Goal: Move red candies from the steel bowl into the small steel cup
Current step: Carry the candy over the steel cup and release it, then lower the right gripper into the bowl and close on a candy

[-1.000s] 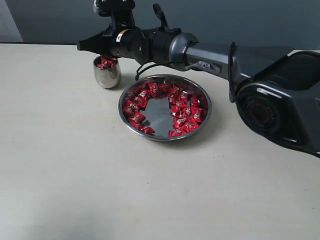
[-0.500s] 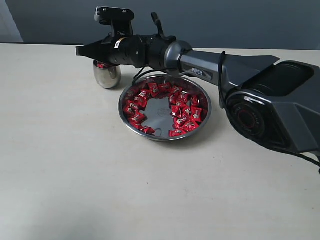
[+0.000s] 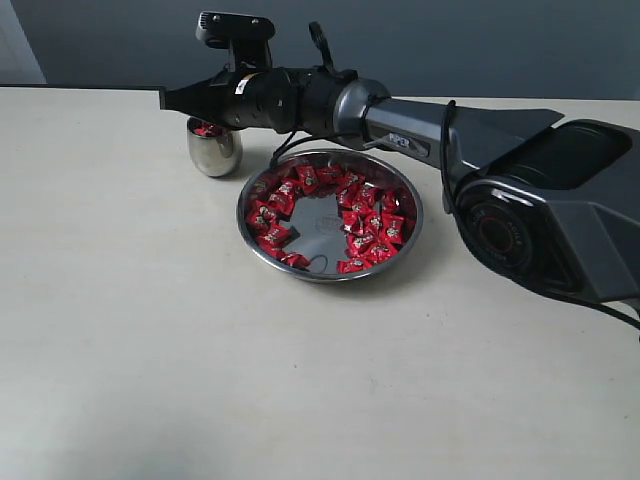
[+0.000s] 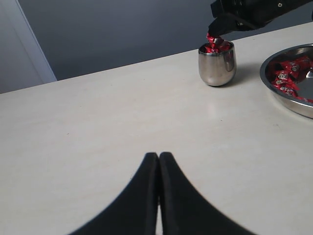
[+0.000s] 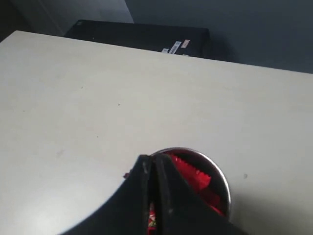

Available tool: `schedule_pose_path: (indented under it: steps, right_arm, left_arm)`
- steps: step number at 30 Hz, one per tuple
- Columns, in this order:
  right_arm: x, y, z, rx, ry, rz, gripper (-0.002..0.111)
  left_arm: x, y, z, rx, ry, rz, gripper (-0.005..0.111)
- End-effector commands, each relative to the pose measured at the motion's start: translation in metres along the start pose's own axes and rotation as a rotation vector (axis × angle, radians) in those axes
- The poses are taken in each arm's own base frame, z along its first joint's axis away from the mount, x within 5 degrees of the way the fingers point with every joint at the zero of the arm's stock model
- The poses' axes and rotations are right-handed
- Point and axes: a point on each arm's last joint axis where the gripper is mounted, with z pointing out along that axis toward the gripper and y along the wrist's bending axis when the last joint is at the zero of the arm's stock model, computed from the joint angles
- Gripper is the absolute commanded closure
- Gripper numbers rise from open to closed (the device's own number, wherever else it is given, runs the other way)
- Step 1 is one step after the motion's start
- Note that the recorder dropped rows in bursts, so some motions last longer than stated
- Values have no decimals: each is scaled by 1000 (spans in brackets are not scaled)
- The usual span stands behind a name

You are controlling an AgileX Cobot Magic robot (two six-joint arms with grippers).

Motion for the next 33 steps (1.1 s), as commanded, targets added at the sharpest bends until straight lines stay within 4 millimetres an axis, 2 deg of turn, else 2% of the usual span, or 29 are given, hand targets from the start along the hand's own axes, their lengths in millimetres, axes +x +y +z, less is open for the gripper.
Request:
schedule_pose_path:
  steps: [1,3,5,15,22,29,33]
  right_arm:
    - [-4,-2,-2,4,1,-23,94]
    - [-4,-2,-2,4,1,-23,83]
    - [-4,-2,-2,4,-3,-23,79]
    - [-9,-1,-3,3,-34,-23,81]
    - [-30,7,-21,4,-35,-121,81]
    - [-37,11,-42,41,134,-236,81]
    - [-32,11,-51,77,263,-296,81]
  left_arm:
    - [-1,0,0,-1,-12,-3,106]
    - [-1,0,0,-1,-12,-3,106]
    - [-1,0,0,-1,-12,-3,106]
    - [-1,0,0,-1,-12,-3,106]
    - [-1,0,0,-1,-12,-3,106]
    - [-1,0,0,-1,-12,-3,106]
    - [-1,0,0,-1,-12,-3,106]
